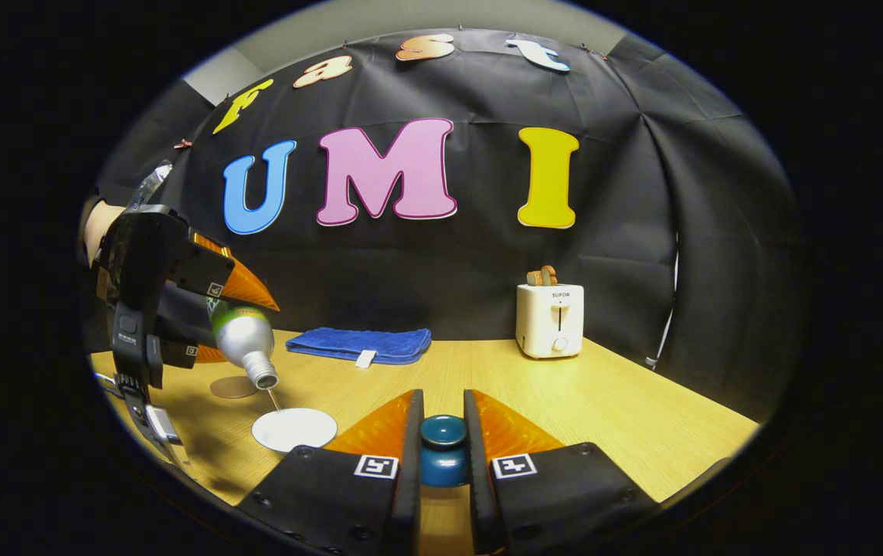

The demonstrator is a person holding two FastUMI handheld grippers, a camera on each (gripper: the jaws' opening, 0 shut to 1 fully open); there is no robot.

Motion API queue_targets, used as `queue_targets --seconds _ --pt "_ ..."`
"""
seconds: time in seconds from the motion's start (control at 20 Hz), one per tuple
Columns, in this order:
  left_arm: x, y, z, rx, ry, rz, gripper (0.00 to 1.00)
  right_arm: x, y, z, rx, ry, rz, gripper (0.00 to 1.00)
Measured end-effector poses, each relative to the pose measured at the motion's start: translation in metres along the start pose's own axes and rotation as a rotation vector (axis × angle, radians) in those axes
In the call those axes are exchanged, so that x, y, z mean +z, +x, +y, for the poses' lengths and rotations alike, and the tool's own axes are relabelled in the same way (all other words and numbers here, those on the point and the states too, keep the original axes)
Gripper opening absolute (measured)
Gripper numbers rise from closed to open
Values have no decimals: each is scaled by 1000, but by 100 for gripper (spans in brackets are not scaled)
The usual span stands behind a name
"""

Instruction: Open the teacup lid with one hand, grasp the water bottle and pour water into the teacup with the other hand; after pouring, place the water bottle on the coaster and then close the teacup lid.

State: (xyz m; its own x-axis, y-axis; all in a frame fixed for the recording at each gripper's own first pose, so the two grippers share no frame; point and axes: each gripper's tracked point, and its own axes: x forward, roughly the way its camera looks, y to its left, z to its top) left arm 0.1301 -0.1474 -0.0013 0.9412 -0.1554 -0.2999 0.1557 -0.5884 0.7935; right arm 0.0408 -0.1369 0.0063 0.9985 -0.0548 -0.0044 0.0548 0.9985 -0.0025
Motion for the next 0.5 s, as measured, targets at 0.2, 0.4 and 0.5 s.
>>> queue_targets --seconds 0.2,0.4,0.5 --pt "1 0 1 9 16 2 78 0 0 0 0 0 0 30" --pt "3 -2 1 22 32 1 78 0 0 0 0 0 0 30" --pt "5 -3 2 29 36 -2 78 0 0 0 0 0 0 30"
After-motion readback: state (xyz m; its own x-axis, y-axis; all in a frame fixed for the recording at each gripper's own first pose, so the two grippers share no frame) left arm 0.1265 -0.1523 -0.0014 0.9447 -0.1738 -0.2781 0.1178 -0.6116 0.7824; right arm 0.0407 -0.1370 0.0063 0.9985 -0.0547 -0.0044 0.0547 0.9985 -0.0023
